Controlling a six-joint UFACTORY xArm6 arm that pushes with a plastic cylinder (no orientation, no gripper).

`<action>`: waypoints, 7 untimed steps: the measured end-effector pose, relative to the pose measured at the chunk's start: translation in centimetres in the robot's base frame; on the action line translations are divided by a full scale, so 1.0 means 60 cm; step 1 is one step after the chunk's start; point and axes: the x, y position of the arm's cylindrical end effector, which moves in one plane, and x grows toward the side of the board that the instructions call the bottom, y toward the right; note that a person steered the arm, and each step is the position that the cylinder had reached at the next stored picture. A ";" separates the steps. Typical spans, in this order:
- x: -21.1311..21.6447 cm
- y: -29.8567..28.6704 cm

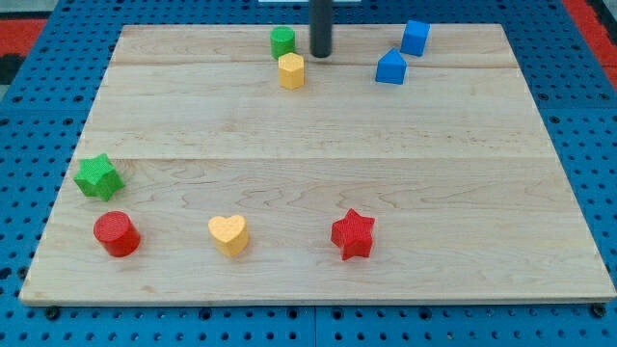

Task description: Nudge the hexagon a little bit right

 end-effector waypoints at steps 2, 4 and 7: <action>0.143 -0.031; 0.100 -0.122; 0.071 -0.188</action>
